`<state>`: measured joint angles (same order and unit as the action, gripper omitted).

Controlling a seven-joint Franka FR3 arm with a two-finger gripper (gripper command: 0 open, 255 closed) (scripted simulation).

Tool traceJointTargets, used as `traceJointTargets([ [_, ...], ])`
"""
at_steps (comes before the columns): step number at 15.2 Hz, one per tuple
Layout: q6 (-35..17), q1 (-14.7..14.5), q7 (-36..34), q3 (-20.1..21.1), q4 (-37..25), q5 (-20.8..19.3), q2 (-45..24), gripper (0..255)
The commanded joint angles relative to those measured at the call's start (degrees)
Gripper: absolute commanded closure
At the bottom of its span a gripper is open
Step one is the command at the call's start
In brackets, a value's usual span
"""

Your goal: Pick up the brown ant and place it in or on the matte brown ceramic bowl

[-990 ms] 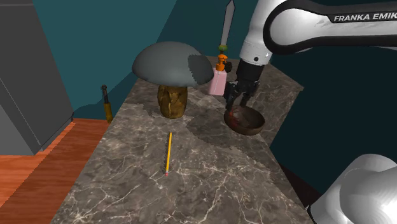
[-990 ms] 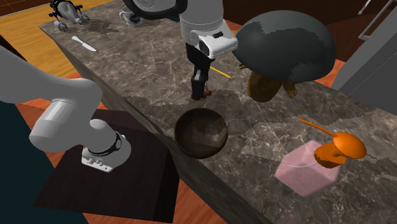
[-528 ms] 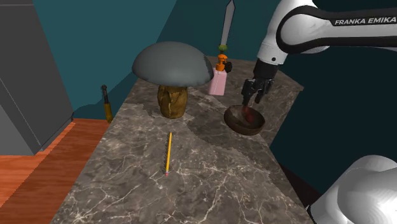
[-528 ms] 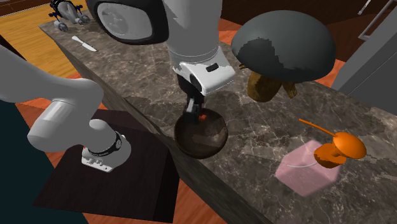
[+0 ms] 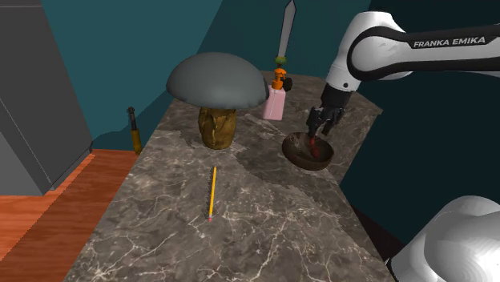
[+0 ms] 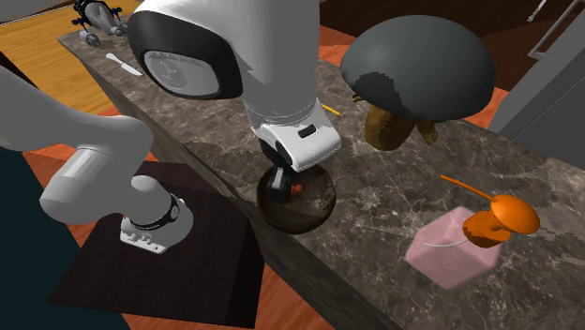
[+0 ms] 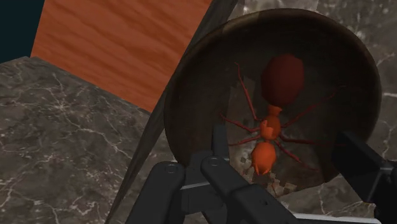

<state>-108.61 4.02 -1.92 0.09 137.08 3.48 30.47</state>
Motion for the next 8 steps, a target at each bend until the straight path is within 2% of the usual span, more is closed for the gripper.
traceJointTargets([
  [1,-1.6,-0.1,0.0,0.1,2.0,0.1,-0.3,255],
  [4,-4.4,-0.2,0.1,0.1,4.3,0.2,-0.8,255],
  [8,-4.4,-0.2,0.1,0.1,4.3,0.2,-0.8,255],
])
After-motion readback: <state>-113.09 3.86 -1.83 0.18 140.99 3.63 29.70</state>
